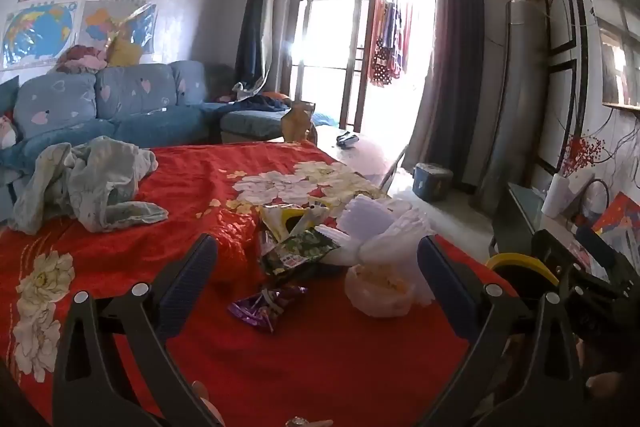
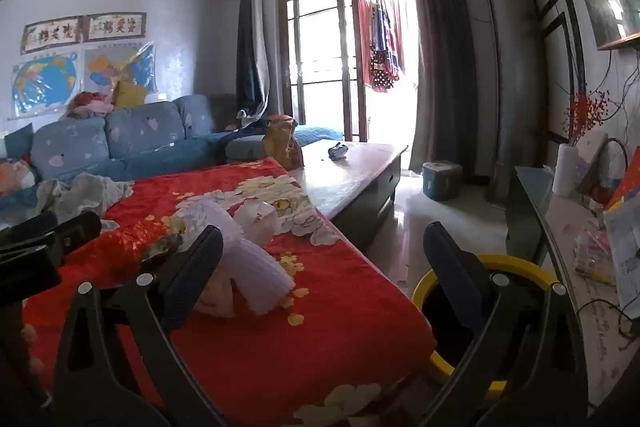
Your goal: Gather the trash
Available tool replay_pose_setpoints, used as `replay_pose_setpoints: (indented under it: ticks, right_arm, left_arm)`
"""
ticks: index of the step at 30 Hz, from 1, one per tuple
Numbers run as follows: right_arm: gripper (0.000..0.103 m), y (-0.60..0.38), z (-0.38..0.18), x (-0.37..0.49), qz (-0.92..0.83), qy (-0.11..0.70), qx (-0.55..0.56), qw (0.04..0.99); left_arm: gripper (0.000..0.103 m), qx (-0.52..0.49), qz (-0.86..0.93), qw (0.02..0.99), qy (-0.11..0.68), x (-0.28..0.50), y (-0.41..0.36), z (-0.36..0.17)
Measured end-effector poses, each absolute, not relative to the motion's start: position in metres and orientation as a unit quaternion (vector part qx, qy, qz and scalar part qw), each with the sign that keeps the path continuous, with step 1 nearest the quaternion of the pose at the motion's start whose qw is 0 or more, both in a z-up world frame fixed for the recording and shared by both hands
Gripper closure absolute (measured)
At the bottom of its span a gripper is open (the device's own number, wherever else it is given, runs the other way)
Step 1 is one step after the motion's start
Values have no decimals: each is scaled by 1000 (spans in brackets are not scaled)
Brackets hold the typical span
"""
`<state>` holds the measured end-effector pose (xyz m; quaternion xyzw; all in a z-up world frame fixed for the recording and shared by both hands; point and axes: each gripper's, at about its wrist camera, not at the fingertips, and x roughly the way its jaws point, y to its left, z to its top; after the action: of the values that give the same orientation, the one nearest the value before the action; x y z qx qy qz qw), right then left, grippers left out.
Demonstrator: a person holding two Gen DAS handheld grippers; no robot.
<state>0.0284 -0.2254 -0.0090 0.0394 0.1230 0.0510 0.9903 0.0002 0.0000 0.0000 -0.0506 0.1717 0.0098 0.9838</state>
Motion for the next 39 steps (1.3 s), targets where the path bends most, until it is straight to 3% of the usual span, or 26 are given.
replay_pose_setpoints:
  ticks: [39]
  right_arm:
    - [11,-223,-6,26,64,126,40,989]
  left_arm:
    - [6,-51,6,984,172,-3,-1,0]
